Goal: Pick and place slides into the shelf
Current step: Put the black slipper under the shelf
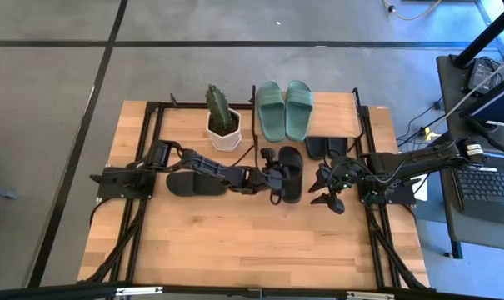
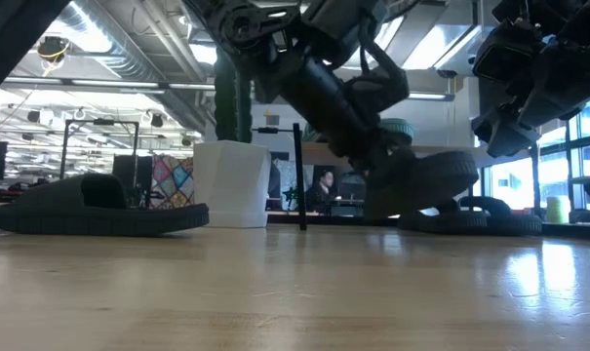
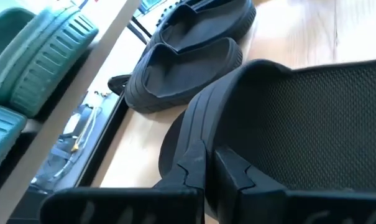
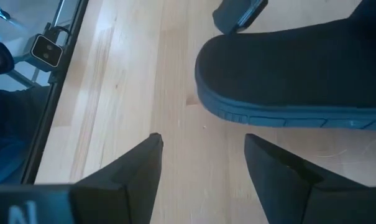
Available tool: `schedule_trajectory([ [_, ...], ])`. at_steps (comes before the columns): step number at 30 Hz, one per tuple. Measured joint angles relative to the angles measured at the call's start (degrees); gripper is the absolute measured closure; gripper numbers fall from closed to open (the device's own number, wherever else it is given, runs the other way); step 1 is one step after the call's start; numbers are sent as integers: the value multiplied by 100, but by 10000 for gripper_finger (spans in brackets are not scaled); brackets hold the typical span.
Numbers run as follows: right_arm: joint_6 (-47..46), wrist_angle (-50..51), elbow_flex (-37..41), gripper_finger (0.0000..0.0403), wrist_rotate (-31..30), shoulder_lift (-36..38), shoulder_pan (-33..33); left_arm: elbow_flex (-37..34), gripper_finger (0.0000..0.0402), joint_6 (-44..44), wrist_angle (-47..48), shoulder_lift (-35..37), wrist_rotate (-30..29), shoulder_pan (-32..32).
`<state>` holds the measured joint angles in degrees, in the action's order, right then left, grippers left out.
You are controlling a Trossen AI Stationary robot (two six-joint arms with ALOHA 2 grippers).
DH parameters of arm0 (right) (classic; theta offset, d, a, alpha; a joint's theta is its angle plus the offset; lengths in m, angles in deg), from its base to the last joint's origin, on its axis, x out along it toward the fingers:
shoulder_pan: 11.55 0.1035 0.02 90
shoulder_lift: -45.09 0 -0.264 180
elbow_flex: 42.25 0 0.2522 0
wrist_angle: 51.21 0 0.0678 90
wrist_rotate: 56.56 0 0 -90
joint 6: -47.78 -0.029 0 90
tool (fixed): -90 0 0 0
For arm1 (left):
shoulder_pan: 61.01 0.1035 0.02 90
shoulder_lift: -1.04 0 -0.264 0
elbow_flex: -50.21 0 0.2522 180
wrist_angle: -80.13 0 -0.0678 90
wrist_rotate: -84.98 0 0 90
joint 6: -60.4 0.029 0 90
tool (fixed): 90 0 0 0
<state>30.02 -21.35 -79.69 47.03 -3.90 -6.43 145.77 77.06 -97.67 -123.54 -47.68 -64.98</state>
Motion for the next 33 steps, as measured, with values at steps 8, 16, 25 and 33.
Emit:
schedule_trajectory([
  [8, 1, 0, 0, 176, -1, 0, 0, 2, 399, -247, -233, -73, 135, 188],
  [16, 2, 7, 0, 176, 0, 2, -2, 11, 397, -259, -487, -407, 120, 227],
  [25, 2, 7, 0, 176, -2, 2, -2, 11, 350, -261, -492, -407, 2, 227],
  [33, 2, 7, 1, 176, -4, 2, -2, 11, 342, -43, -439, -407, 231, 233],
])
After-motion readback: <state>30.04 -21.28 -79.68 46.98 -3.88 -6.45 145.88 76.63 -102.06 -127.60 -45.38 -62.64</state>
